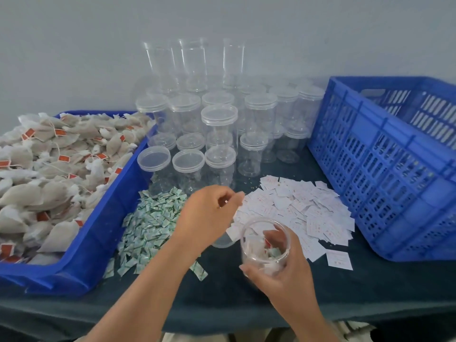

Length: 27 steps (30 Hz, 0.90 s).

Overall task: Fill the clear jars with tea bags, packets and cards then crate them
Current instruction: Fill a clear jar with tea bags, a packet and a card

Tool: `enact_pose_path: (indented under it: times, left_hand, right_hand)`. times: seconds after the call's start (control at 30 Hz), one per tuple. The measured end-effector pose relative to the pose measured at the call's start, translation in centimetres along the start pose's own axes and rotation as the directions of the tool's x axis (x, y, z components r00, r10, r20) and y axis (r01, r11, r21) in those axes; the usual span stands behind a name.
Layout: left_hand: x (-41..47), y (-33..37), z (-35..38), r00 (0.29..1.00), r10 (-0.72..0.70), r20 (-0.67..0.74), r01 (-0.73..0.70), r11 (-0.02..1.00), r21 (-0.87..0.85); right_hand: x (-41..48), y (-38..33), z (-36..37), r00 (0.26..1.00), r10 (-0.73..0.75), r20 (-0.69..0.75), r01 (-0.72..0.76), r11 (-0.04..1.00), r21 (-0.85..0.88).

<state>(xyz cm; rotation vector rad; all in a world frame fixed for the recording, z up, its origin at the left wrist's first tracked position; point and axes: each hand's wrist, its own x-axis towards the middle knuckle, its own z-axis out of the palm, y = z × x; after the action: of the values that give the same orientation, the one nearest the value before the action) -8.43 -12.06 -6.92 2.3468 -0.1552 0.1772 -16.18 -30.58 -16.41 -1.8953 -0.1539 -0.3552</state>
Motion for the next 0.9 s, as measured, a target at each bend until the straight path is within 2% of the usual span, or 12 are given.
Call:
enact_pose_path:
  times: [0.1,0.2,0.27,0.37,0.43,0.5,0.53,0.6,0.67,0.73,0.8,0.9]
  left_hand:
    - [4.3,-0.3,3.5,0.983,0.033,0.183,-0.092,0.941,0.326]
    - [7.4,-0.6,7.7,0.936,0.056,0.349,-0.216,0.872,0.439]
    - [8.8,-0.7,9.5,0.900,0.063,0.431,-0.277,0.847,0.453]
    - [9.2,-0.8,10.4,0.909,0.081,0.410,-0.307,0.793,0.526]
    - [8.9,-0.7,10.7,0.923,0.172,0.346,-0.355,0.730,0.585]
    - [8.2,-0.7,10.8,0.933,0.248,0.261,-0.356,0.740,0.570]
    - [8.0,-0.9,10.9,0.942,0.269,0.202,-0.336,0.780,0.528]
    - [7.6,-0.9,10.5,0.971,0.222,0.089,-0.239,0.887,0.394]
    - [7.2,-0.6,9.5,0.997,0.071,-0.029,-0.067,0.991,0.114]
    - [6.5,-0.4,8.2,0.996,-0.078,-0.037,0.069,0.979,-0.193]
    - [5.5,-0.1,6.7,0.992,-0.125,-0.002,0.115,0.915,-0.386]
    - [3.4,0.4,4.0,0.996,-0.087,0.036,0.094,0.879,-0.467]
  right_hand:
    - [0.0,0.6,-1.1,0.998,0.037,-0.057,-0.035,0.999,0.031]
    - [0.1,1.0,-1.5,0.995,0.071,-0.073,-0.067,0.996,0.058]
    - [0.2,1.4,-1.6,0.993,0.094,-0.070,-0.088,0.993,0.083]
    - [0.3,1.8,-1.6,0.992,0.117,-0.056,-0.111,0.988,0.105]
    - [0.4,2.0,-1.7,0.990,0.125,-0.057,-0.118,0.986,0.115]
    - [0.3,2.1,-1.6,0.990,0.123,-0.063,-0.116,0.987,0.111]
    - [0.4,2.0,-1.6,0.990,0.121,-0.068,-0.113,0.988,0.109]
    - [0.4,2.0,-1.6,0.990,0.117,-0.082,-0.108,0.988,0.108]
    - [0.4,2.0,-1.5,0.989,0.114,-0.091,-0.105,0.989,0.103]
    - [0.4,2.0,-1.4,0.990,0.109,-0.092,-0.100,0.990,0.095]
    - [0.5,1.9,-1.3,0.991,0.104,-0.087,-0.096,0.992,0.086]
    - [0.7,1.5,-1.0,0.991,0.098,-0.091,-0.091,0.993,0.072]
